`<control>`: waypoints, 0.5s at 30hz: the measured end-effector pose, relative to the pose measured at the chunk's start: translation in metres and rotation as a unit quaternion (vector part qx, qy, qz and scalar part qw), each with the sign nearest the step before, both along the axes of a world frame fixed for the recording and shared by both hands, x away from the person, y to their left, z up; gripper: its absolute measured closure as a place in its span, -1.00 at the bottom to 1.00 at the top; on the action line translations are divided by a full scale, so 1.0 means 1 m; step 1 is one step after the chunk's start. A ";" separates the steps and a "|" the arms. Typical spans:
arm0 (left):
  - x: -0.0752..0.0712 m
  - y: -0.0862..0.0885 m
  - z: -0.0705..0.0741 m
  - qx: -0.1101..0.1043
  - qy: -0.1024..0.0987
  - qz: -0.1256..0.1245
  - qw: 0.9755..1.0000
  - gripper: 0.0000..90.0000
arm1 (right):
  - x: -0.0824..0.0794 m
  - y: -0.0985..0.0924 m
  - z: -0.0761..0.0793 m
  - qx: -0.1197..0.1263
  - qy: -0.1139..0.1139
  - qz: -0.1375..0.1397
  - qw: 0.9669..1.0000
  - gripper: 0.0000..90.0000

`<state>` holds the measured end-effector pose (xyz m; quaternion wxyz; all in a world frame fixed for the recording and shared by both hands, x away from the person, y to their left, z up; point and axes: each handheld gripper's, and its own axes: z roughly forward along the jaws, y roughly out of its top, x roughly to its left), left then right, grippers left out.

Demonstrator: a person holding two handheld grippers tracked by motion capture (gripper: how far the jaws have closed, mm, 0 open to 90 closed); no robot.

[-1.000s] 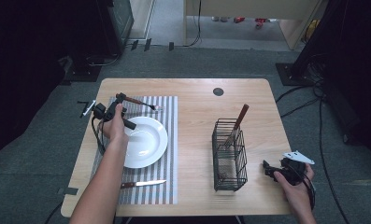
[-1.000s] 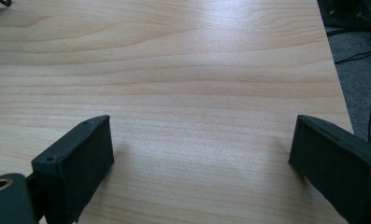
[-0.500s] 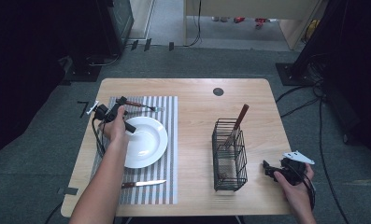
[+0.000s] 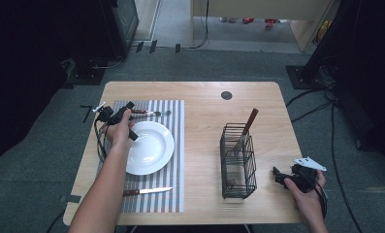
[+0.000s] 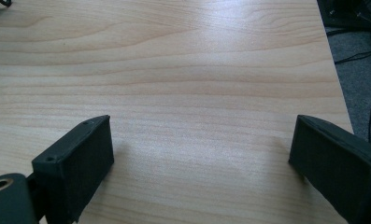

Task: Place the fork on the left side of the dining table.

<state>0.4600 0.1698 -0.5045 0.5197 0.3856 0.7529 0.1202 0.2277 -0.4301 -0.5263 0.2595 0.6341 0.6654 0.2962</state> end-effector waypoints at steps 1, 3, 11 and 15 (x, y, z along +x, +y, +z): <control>0.001 0.000 0.000 0.005 0.003 -0.004 1.000 -0.23 | 0.000 0.000 0.000 0.000 0.000 0.000 1.000 -0.87; 0.003 -0.001 0.001 0.019 0.010 -0.010 1.000 -0.34 | 0.000 0.000 0.000 0.000 0.000 -0.001 1.000 -0.87; 0.016 -0.006 0.002 0.098 0.085 -0.017 0.991 -0.59 | 0.000 0.000 0.000 0.000 0.000 0.000 1.000 -0.87; 0.020 -0.007 0.004 0.124 0.101 -0.024 0.987 -0.61 | 0.000 0.000 0.000 0.000 0.000 -0.001 1.000 -0.87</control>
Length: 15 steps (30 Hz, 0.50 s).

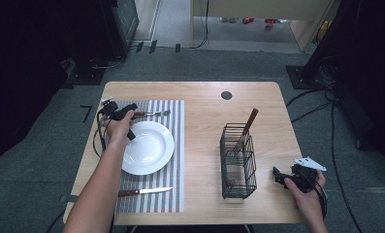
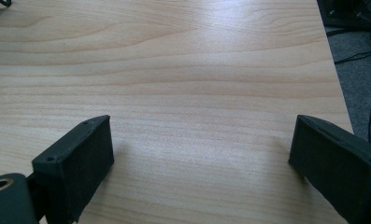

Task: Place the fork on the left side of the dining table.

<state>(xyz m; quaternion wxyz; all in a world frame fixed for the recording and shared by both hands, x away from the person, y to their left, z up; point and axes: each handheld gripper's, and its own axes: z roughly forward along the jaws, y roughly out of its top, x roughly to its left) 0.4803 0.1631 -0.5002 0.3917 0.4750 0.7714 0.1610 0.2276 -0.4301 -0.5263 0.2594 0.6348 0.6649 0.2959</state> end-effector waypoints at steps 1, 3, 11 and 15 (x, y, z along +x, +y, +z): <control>0.001 0.000 0.000 0.004 0.003 0.000 1.000 -0.61 | 0.000 0.000 0.000 0.000 0.000 0.000 1.000 -0.87; 0.003 0.000 0.000 0.013 0.012 -0.009 1.000 -0.61 | 0.000 0.000 0.000 0.000 0.000 0.001 1.000 -0.87; 0.008 0.002 0.002 0.040 0.020 -0.023 0.999 -0.62 | 0.000 0.000 0.000 0.000 0.000 0.000 1.000 -0.87; 0.008 0.005 0.002 0.034 0.017 -0.019 0.999 -0.62 | 0.000 0.000 0.000 0.000 0.000 0.000 1.000 -0.87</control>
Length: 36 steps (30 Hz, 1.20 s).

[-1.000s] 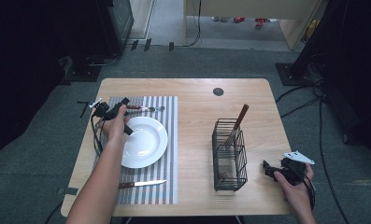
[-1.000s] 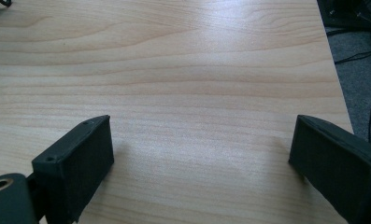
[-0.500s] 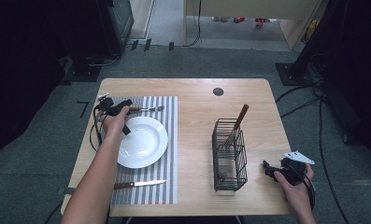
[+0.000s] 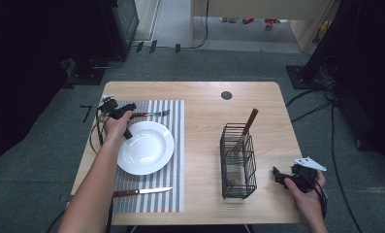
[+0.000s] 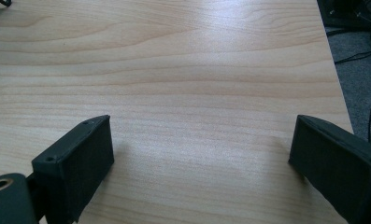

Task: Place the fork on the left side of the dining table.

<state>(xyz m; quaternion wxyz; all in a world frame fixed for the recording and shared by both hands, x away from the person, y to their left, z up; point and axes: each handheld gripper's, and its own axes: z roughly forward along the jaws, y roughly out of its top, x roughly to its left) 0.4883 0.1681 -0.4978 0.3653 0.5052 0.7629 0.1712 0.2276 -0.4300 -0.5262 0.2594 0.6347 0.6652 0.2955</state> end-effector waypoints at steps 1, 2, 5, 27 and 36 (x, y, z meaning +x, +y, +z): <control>0.000 0.001 0.000 0.001 -0.001 0.000 1.000 -0.62 | 0.000 0.000 0.000 0.000 0.000 0.000 1.000 -0.87; 0.000 0.002 0.001 0.003 -0.002 0.001 1.000 -0.62 | 0.000 0.000 0.000 0.000 0.000 0.000 1.000 -0.87; 0.000 0.003 0.002 -0.003 -0.004 0.005 1.000 -0.62 | 0.000 0.000 0.000 0.000 0.000 0.000 1.000 -0.87; -0.037 0.021 0.033 0.018 -0.039 -0.052 0.998 -0.62 | 0.000 0.000 0.000 0.000 0.001 0.000 1.000 -0.87; -0.059 0.016 0.046 0.040 -0.052 -0.093 0.993 -0.67 | 0.000 0.000 0.000 0.000 0.000 0.000 1.000 -0.87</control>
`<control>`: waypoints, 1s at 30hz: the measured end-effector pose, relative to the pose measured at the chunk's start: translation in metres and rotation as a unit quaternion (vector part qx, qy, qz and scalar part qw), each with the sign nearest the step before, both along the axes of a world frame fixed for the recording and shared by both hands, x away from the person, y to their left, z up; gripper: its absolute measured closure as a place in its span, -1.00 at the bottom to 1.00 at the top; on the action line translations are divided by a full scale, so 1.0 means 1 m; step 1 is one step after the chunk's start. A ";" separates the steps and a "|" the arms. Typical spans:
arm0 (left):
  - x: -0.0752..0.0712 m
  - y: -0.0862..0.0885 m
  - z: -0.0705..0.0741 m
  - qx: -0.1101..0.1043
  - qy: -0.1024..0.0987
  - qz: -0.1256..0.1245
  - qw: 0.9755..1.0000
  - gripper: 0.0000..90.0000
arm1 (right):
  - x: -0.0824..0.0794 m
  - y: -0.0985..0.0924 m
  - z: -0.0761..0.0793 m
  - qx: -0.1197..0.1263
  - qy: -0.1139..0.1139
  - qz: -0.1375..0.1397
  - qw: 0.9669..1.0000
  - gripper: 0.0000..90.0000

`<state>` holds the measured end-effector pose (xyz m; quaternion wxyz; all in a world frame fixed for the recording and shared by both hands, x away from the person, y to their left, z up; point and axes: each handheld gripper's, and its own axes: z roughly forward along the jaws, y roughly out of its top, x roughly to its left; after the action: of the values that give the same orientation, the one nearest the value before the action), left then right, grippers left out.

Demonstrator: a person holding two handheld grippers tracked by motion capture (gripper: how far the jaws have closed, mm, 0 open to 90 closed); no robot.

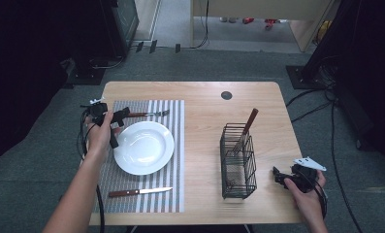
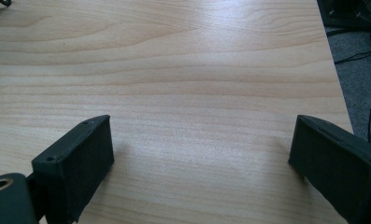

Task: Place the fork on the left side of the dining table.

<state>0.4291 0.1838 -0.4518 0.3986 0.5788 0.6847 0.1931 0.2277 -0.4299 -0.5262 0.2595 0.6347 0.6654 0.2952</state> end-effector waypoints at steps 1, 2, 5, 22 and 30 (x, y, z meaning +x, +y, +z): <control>-0.003 -0.001 0.002 0.000 -0.002 -0.004 1.000 -0.67 | 0.000 0.000 0.000 0.001 0.000 0.000 1.000 -0.87; -0.005 -0.002 0.003 0.002 -0.001 -0.007 1.000 -0.67 | 0.000 0.000 0.000 0.000 0.000 0.000 1.000 -0.87; -0.013 -0.006 0.009 0.011 -0.014 -0.019 1.000 -0.68 | 0.000 0.000 0.000 0.000 0.000 0.000 1.000 -0.87; -0.062 -0.001 0.025 0.031 -0.041 -0.047 0.998 -0.69 | 0.000 0.000 0.000 0.001 0.000 0.001 1.000 -0.88; -0.093 0.002 0.019 0.045 -0.043 -0.057 0.996 -0.69 | 0.001 0.000 0.000 0.000 0.001 0.003 1.000 -0.91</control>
<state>0.3366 0.1853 -0.4325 0.4120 0.6252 0.6234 0.2253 0.2291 -0.4297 -0.5265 0.2578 0.6332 0.6675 0.2950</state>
